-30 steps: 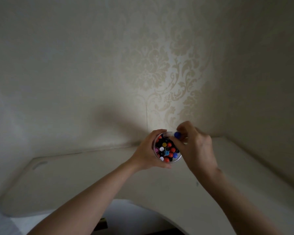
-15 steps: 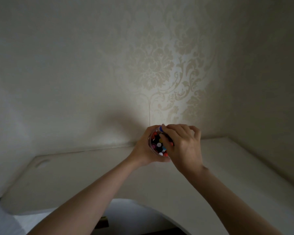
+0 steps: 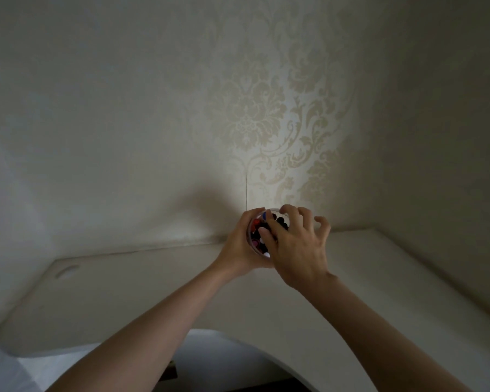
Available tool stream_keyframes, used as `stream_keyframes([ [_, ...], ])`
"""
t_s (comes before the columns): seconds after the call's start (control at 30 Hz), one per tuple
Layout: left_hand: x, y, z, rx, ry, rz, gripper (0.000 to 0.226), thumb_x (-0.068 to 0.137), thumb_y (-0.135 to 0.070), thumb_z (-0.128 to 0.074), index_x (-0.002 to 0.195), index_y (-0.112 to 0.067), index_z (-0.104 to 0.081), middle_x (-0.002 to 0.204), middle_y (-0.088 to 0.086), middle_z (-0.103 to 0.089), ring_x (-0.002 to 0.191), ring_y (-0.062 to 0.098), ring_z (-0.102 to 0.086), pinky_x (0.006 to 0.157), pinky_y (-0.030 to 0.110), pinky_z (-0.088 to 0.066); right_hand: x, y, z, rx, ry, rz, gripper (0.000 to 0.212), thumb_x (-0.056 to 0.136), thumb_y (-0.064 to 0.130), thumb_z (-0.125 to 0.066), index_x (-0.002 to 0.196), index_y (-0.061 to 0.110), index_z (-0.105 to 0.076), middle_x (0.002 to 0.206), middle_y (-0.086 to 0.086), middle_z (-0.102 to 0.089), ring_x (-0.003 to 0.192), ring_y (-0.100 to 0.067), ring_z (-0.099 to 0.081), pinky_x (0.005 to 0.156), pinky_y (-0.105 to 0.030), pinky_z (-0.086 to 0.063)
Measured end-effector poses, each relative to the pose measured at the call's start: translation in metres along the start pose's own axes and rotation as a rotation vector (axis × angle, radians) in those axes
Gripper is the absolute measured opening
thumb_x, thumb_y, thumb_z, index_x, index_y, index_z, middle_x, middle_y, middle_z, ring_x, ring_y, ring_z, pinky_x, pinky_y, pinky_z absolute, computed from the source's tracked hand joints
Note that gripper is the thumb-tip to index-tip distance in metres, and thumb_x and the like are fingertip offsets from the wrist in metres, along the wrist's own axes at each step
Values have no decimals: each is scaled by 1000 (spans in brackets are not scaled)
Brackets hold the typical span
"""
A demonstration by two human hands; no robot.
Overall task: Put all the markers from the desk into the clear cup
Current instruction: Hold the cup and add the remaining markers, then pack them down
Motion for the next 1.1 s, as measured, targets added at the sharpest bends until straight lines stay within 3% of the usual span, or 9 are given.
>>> stream_keyframes([
  [0.13, -3, 0, 2, 25, 7, 1, 98, 52, 0, -95, 132, -30, -46, 123, -22, -59, 117, 2, -62, 93, 20, -53, 0, -14, 2, 103, 1, -17, 39, 91, 54, -31, 114, 41, -60, 127, -4, -49, 117, -27, -46, 95, -55, -37],
  [0.23, -6, -1, 2, 37, 37, 8, 102, 49, -6, -97, 132, -33, -45, 126, -21, -57, 121, 2, -59, 96, 23, -53, -2, -24, 2, 133, -1, 27, 43, 93, 54, -26, 115, 41, -61, 135, -3, -49, 123, -28, -45, 98, -57, -35],
  [0.4, -4, 1, -1, 52, 57, -5, 106, 45, -15, -99, 135, -29, -45, 132, -11, -58, 123, 11, -60, 102, 35, -54, -7, -30, -6, 259, -93, 101, 37, 96, 39, -34, 105, 29, -68, 129, -3, -58, 116, -24, -55, 95, -52, -41],
  [0.57, 0, 2, 3, 36, 20, 6, 104, 49, -6, -98, 136, -22, -44, 131, -9, -58, 123, 10, -61, 100, 28, -53, -6, -22, -11, 213, -51, 27, 40, 96, 46, -29, 120, 35, -60, 129, -3, -56, 113, -26, -54, 87, -51, -46],
  [0.7, -1, 0, 1, 43, 69, 12, 101, 52, 2, -95, 137, -17, -43, 128, -14, -58, 117, 2, -62, 93, 19, -52, -4, -10, -15, 132, 142, 28, 39, 92, 48, -37, 127, 36, -50, 137, -4, -43, 120, -26, -45, 84, -47, -48],
  [0.83, -2, 5, 5, 35, 35, 25, 102, 50, -3, -97, 136, -19, -45, 130, -9, -59, 119, 6, -61, 96, 23, -54, 4, -20, -1, 559, 69, -76, 47, 93, 54, -25, 119, 34, -60, 142, 5, -39, 118, -13, -49, 92, -37, -48],
  [0.93, -2, 5, 9, 10, 3, 46, 103, 49, -3, -97, 136, -22, -45, 132, -8, -57, 118, -3, -59, 90, 16, -53, -1, -48, -3, 875, 66, -93, 44, 92, 45, -42, 134, 33, -47, 142, 7, -40, 118, -5, -50, 97, -31, -47],
  [1.03, -2, 0, 6, -34, 6, 57, 100, 51, -1, -96, 136, -25, -48, 133, -6, -57, 119, 1, -59, 86, 13, -53, -24, -72, -27, 893, 328, -176, 83, 76, 37, -72, 145, 32, -25, 145, 6, -40, 125, -5, -45, 103, -36, -44],
  [1.1, -1, -6, 0, -66, 30, 72, 98, 51, -5, -97, 134, -29, -50, 135, -6, -57, 122, 5, -59, 91, 18, -55, -41, -73, -41, 846, 462, -153, 105, 63, 38, -84, 145, 34, -20, 146, 12, -39, 128, -3, -41, 102, -28, -41],
])
Point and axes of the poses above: each hand's wrist, its own x-axis towards the middle knuckle, its own z-axis out of the back of the hand, y = z × x, the point moved 2 cm from there along x, towards the middle knuckle
